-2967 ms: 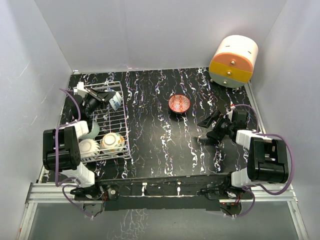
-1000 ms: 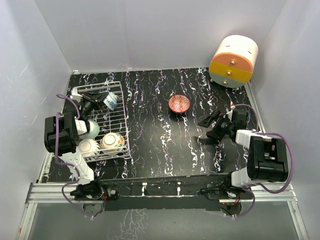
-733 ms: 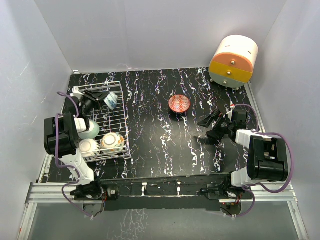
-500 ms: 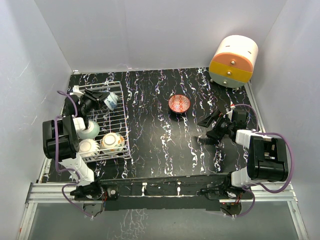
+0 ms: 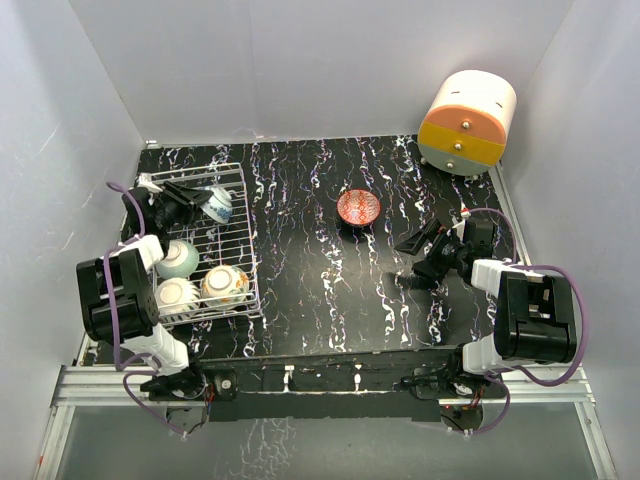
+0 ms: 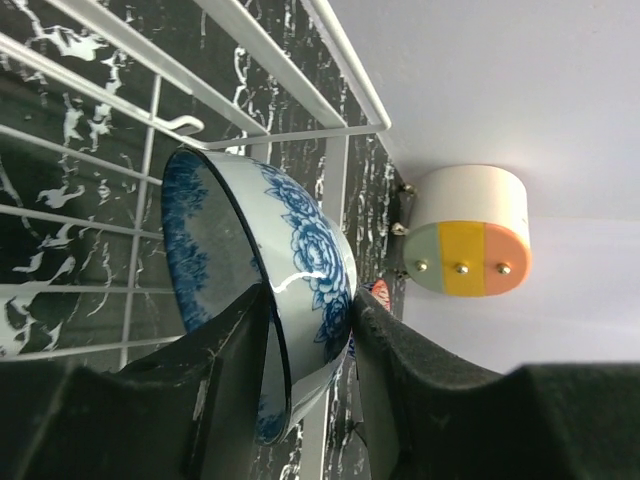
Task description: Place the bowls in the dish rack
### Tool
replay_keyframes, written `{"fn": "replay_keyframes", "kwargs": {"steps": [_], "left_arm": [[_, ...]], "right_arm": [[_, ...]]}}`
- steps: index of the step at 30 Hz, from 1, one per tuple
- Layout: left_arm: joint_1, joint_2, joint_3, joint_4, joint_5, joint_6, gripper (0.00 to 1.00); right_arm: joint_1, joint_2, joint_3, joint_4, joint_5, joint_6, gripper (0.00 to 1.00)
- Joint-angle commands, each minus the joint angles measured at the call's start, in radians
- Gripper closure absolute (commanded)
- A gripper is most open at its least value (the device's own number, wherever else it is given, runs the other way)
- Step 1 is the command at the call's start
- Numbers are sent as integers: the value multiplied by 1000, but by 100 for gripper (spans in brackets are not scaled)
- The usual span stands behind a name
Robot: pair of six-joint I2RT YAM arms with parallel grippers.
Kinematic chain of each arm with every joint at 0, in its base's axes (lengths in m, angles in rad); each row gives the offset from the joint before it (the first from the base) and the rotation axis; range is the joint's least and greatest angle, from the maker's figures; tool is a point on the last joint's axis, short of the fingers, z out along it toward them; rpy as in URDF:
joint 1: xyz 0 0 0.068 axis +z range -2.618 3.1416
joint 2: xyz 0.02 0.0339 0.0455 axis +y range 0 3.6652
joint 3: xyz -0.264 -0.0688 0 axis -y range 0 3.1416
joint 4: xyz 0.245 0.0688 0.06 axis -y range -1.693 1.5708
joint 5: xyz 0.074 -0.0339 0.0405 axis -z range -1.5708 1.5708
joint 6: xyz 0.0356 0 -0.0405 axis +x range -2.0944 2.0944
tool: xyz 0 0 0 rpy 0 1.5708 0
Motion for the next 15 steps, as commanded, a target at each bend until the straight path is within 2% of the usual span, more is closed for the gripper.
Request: {"fn": "replay_keyframes", "kwargs": {"steps": [1,9,11,15], "left_arm": [[10,-27,11,-285,-97,125,62],[12,-42,35,-370,-124,167,61],[12,-46,41,-400,-130,181,54],[13,-68,61,-476,-163,218,32]], "right_arm": [[3,-10,3,38,2,-1,2],[4,-15,3,37,-1,-3,2],[4,-13,3,37,-1,-3,2],[4,-11,4,39,-5,-1,2]]}}
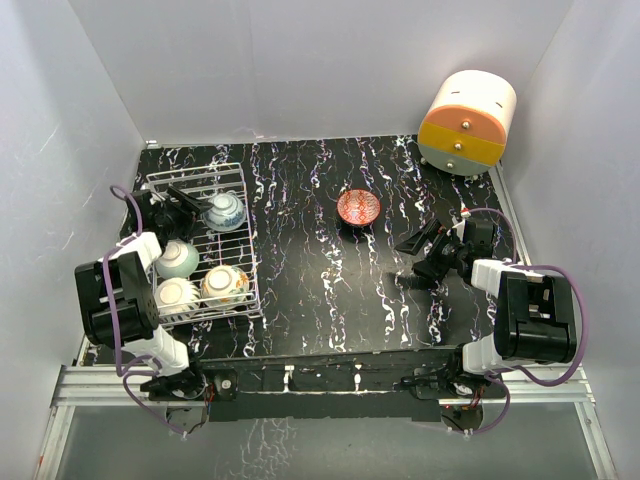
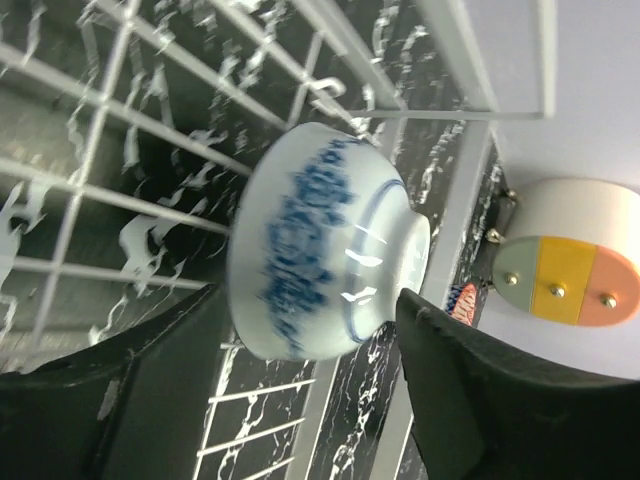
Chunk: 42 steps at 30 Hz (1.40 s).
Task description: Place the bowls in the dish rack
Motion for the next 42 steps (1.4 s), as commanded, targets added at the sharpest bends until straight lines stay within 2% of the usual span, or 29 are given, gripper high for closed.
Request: {"fn": "replay_keyframes", "kwargs": {"steps": [1,10,19,23,31,42], "left_arm": [[5,-31,23,-185,-77,75,29],[5,-43,67,-222,-77,88,27],[1,-100,277,-441,-151,211,26],[-37,-65,389,-514,-154,302,27],[-284,155,645,-729,-428,532,26],[-389,240,645,-683,-685,586,24]], "right_arm": [[3,-12,5,40,-3,1,2],[3,-24,-3,38,-5,-3,2],[4,-20,-3,41,-4,-1,2],[4,-16,-3,44,-4,1,2],[3,-14,-6,48,-11,3,2],[3,0,-4,56,-16,6,2]]}}
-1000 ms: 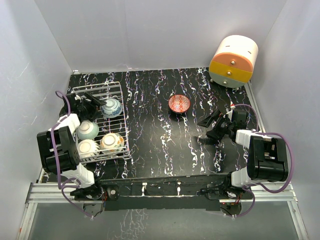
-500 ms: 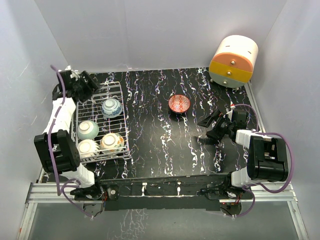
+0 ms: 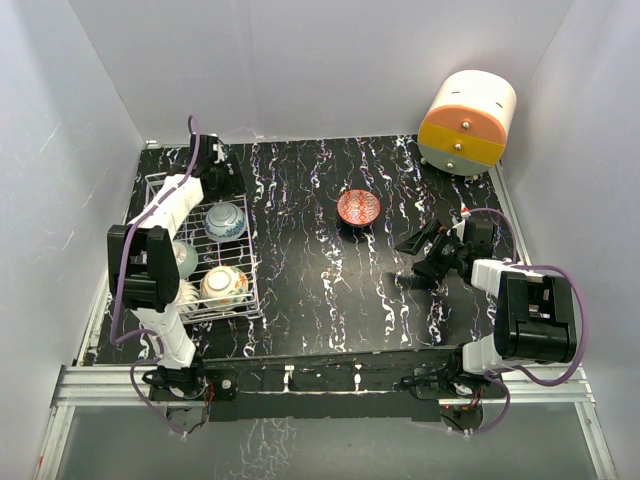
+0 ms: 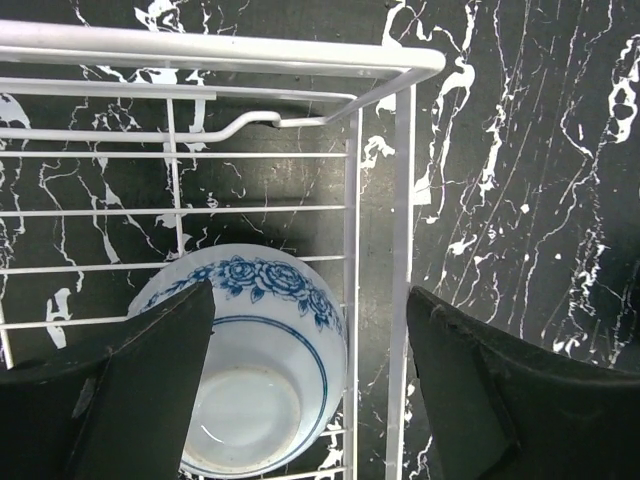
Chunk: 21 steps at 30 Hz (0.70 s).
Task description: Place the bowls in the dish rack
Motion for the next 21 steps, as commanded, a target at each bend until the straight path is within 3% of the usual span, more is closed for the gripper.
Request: {"fn": "replay_keyframes", "kwargs": {"steps": [1,6,21], "left_arm": [[-22,-5,17,-22,-152,51,24],[-27,-24,-24,-46,-162,53,25],[-33,-282,-263,-65,-37,30,24]], "right_arm": [[4,1,-3,56,-12,2,2],[3,7,-5,57,-9,3,2],[4,6,-5,58,-7,5,2]]}}
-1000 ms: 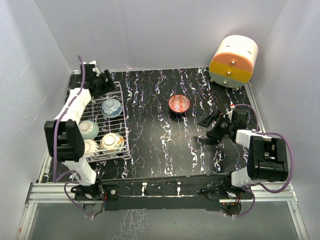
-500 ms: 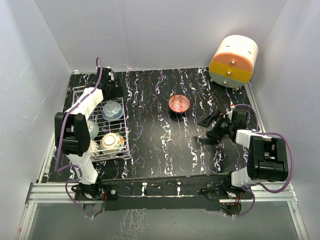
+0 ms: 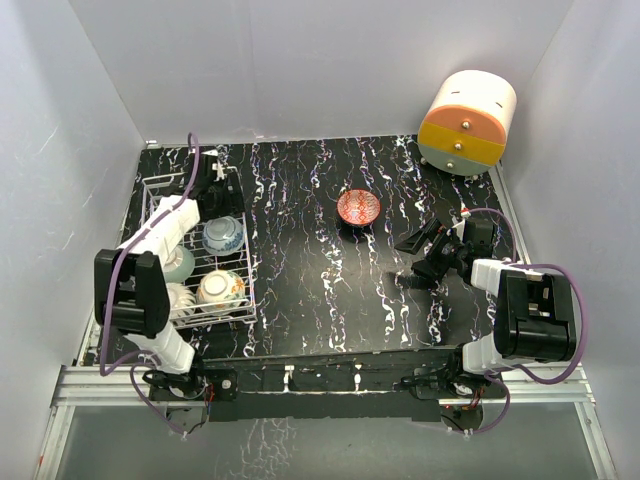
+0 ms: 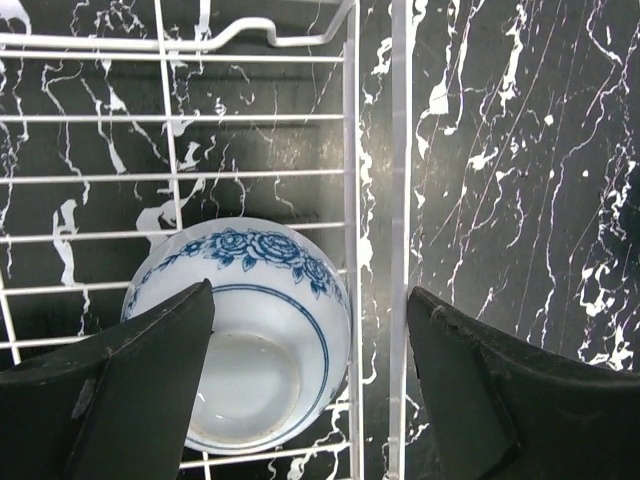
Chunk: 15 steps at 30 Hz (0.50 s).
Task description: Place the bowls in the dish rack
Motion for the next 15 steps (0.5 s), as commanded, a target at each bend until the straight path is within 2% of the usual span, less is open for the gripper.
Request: {"fn": "replay_keyframes", "kwargs": {"steps": [1,15], "left_arm": [[5,-116,-58,-97,11,5,24],[-1,-286,-223,-110,48,-43,24]], "right_arm": [[3,-6,-6,41,-3,-9,2],[3,-19,-14,38,-4,-13,2]]}}
